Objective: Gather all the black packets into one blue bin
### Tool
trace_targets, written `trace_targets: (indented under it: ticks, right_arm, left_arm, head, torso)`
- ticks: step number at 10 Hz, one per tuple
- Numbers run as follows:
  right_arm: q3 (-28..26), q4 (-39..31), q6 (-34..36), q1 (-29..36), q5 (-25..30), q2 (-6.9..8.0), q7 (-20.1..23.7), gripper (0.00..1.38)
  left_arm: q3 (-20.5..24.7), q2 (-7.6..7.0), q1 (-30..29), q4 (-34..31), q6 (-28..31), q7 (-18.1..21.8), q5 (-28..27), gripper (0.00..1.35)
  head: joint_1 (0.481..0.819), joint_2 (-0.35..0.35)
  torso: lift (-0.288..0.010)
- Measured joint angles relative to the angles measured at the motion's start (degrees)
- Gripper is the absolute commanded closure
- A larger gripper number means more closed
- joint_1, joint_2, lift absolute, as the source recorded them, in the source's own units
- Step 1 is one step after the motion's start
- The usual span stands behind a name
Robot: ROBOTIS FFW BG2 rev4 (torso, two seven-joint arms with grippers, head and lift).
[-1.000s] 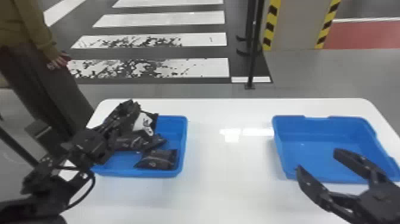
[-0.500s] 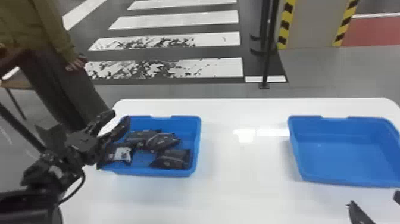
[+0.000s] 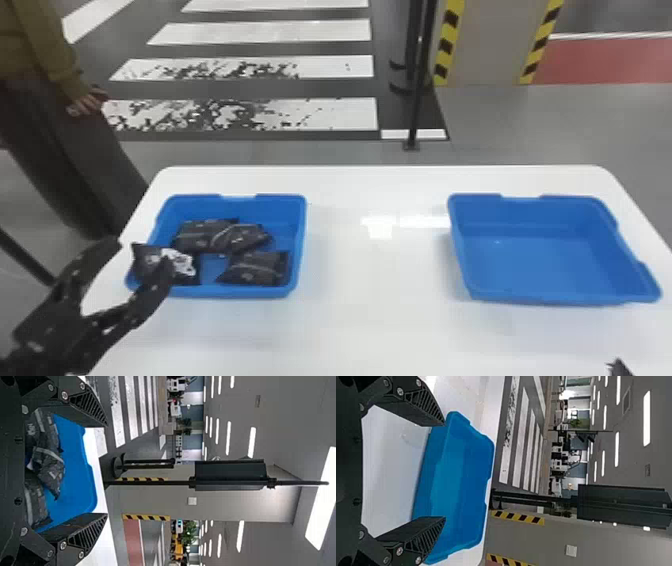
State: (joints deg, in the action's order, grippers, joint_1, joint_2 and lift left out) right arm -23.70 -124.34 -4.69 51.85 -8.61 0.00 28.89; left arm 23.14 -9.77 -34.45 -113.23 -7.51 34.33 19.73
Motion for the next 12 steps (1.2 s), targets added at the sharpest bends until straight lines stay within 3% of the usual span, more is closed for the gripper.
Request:
trace_targets:
  ticks: [2,5,12]
  right_arm:
    - [-2.94,0.12,-3.58,2.09,-0.17,0.00,-0.16,0.20]
    - [-3.83,0.45,-7.82,4.22,-0.17,0.00,-1.34,0.22]
    - [-3.84,0.68,-9.94,5.10,-1.21,0.00,-2.09,0.22]
  left_arm:
    - [1.11,2.73,-11.27,-7.41,-3.92,-2.68,1.41,0.24]
    - [0.02,6.09,-20.96,-10.78,-5.99,-4.35,1.60,0.24]
    - [-1.26,6.87,-23.96,-11.43,-7.61,-5.42,1.44,0.24]
  head:
    - [0.695,-0.026]
    - [0.695,-0.069]
    - [0.695,-0.097]
  torso:
    - [-0.110]
    - [-0.110]
    - [-0.110]
